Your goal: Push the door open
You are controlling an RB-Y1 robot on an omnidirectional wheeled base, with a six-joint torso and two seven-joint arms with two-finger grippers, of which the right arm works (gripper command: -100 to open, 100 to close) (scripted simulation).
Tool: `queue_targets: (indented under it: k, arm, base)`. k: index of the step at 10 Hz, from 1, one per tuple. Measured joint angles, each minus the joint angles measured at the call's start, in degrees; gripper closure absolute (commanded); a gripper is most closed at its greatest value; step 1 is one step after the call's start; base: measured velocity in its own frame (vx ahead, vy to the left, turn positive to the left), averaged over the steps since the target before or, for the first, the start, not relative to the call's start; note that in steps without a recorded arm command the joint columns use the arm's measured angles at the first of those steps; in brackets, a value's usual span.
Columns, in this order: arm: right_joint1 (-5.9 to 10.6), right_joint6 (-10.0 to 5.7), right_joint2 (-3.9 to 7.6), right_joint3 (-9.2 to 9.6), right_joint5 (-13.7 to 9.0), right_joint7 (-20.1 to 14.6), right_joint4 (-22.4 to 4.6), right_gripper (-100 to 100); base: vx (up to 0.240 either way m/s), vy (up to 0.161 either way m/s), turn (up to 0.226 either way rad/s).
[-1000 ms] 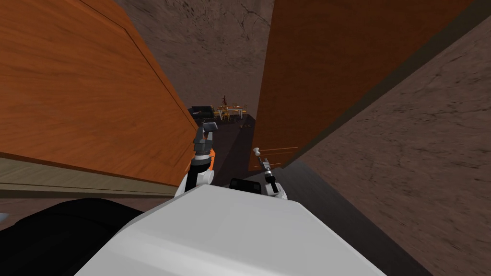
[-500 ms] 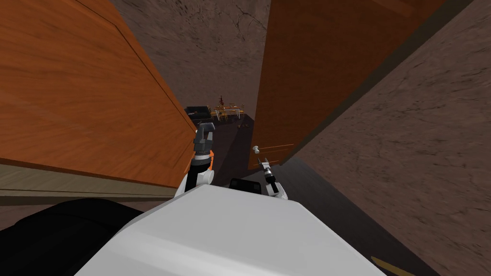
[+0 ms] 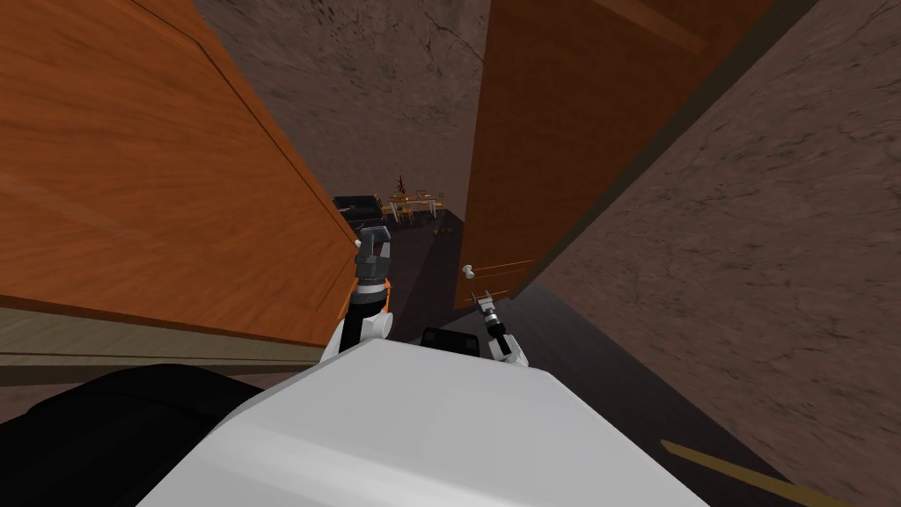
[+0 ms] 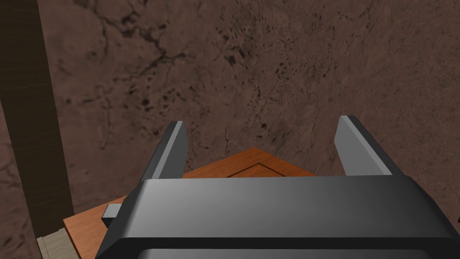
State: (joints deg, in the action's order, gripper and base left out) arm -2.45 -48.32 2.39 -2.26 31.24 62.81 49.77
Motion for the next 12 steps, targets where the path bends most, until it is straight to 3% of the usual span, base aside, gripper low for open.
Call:
queue_targets:
  k: [1,6,10,11,12]
  arm:
    - [0.08,-0.11,-0.11,-0.4,1.04,0.79,-0.1,-100]
    - [0.28,-0.06,0.37,-0.82,1.02,1.59,-0.39,-100]
    - [0.71,-0.1,-0.73,-1.34,0.8,2.36,-1.04,-100]
    - [0.76,-0.14,-0.79,-1.35,0.79,2.42,-1.07,100]
    - [0.76,-0.12,-0.78,-1.31,0.8,2.39,-1.04,100]
  base:
    - [-0.013,0.009,-0.011]
    - [0.174,0.052,0.023]
    - [0.174,0.066,0.019]
    - [-0.009,0.002,-0.001]
    - [-0.029,-0.006,0.009]
